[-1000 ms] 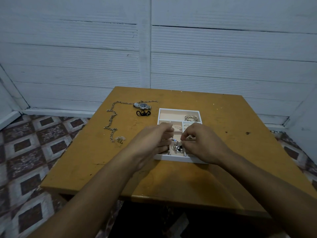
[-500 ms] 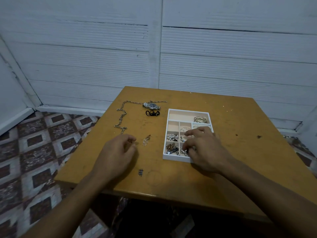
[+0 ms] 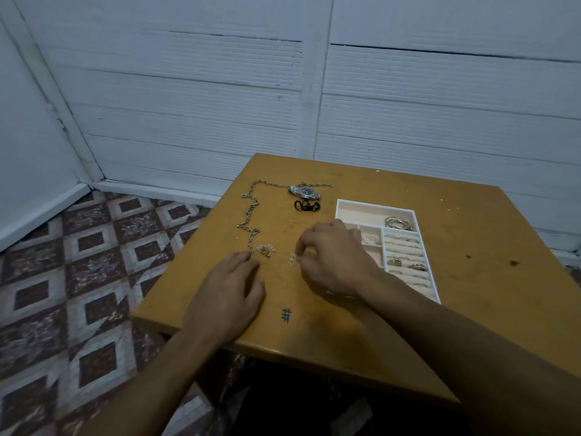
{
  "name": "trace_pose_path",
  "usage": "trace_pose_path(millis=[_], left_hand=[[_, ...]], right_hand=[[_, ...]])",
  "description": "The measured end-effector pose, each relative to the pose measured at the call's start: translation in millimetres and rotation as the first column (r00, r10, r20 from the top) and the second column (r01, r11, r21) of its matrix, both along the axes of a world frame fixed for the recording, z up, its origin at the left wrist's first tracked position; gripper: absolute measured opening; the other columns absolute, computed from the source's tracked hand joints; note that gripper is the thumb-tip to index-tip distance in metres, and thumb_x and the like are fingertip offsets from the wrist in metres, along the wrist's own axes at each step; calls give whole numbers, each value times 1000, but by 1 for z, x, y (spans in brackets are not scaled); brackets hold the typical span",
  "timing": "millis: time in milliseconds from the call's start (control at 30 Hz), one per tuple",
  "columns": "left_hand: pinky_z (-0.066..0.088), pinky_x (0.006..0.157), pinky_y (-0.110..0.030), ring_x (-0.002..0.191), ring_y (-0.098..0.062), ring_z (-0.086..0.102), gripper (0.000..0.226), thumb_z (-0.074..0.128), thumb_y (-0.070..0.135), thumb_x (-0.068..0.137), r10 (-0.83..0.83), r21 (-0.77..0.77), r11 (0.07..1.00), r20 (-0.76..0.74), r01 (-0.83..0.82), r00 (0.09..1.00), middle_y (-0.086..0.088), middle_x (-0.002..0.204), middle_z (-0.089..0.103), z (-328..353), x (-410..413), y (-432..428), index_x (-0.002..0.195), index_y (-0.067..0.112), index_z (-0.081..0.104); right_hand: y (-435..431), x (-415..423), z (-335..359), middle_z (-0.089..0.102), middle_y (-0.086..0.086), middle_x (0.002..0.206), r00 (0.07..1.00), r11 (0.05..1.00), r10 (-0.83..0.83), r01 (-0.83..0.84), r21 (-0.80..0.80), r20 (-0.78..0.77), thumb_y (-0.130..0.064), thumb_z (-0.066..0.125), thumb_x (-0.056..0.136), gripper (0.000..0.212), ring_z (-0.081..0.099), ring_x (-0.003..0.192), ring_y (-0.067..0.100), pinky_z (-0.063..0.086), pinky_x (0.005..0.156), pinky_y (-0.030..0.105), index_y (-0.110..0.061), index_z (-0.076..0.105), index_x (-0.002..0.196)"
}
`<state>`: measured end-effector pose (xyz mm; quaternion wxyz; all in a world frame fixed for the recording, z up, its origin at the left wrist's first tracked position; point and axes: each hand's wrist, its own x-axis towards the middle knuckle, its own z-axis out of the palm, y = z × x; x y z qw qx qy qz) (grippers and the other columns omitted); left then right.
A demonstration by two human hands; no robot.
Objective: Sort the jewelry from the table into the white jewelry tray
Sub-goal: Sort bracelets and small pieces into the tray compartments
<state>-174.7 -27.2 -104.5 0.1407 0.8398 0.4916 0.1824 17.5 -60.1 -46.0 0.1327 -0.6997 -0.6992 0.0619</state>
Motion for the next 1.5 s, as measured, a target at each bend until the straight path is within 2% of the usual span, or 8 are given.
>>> trace_pose_path(millis=[167,333,600,767,933,1133,1300,1500], left_hand=[[18,115,-26,143,-11,23,49,43,42,97,5,18,1000,21,-6,1000,4,153,35,-2,-2,-1,141,20,46],[17,115,-26,144,-11,22,51,41,42,97,-17,22,1000,16,17,1000,2,154,34,-3,-9,-2,142,19,43],[15,114,-24,144,-12,22,51,41,42,98,-12,44,999,15,11,1000,1,154,34,-3,-7,-4,142,18,43],[15,114,-24,144,-13,23,51,42,41,97,-16,57,998,11,16,1000,0,153,36,-4,-7,-5,142,17,44],[14,114,-23,144,-12,22,50,42,41,98,-13,54,998,17,12,1000,1,153,35,-3,-6,-5,142,18,44],[17,115,-26,143,-14,24,50,44,41,97,-5,47,999,29,4,1000,-1,152,37,-2,-5,-7,141,16,45],[15,115,-25,144,-11,20,50,42,41,98,0,16,1000,19,0,1000,2,154,34,1,-5,-6,143,19,42],[31,109,-29,133,-11,37,45,49,37,95,43,-42,998,93,-39,995,4,146,45,15,-4,-3,137,22,49]], right_hand=[[31,-32,-12,57,-2,124,997,999,24,-20,-45,71,-40,52,93,29,40,120,22,29,98,44,-28,58,119],[49,-43,-22,60,-1,120,994,999,-12,16,-43,105,-47,55,91,32,42,119,24,32,97,46,-26,58,115],[55,-46,-23,63,3,100,993,999,-26,31,-38,112,-35,48,93,19,48,104,23,35,91,44,-21,58,101],[51,-46,-20,57,3,108,999,994,-27,31,-101,42,-31,48,93,14,44,108,24,35,98,49,-22,52,103],[50,-46,-21,58,2,101,999,995,-31,33,-96,29,-18,45,93,9,46,106,24,34,95,46,-21,47,101],[49,-46,-18,58,1,114,999,990,-39,41,-135,13,-39,44,97,23,44,115,23,29,97,47,-26,55,112],[47,-50,-15,55,0,109,999,985,-45,41,-168,-22,-31,52,94,5,43,112,22,32,95,45,-27,50,93],[39,-39,-1,58,-7,93,991,988,-12,-9,-151,-136,-30,58,91,12,50,100,17,33,94,44,-30,52,80]])
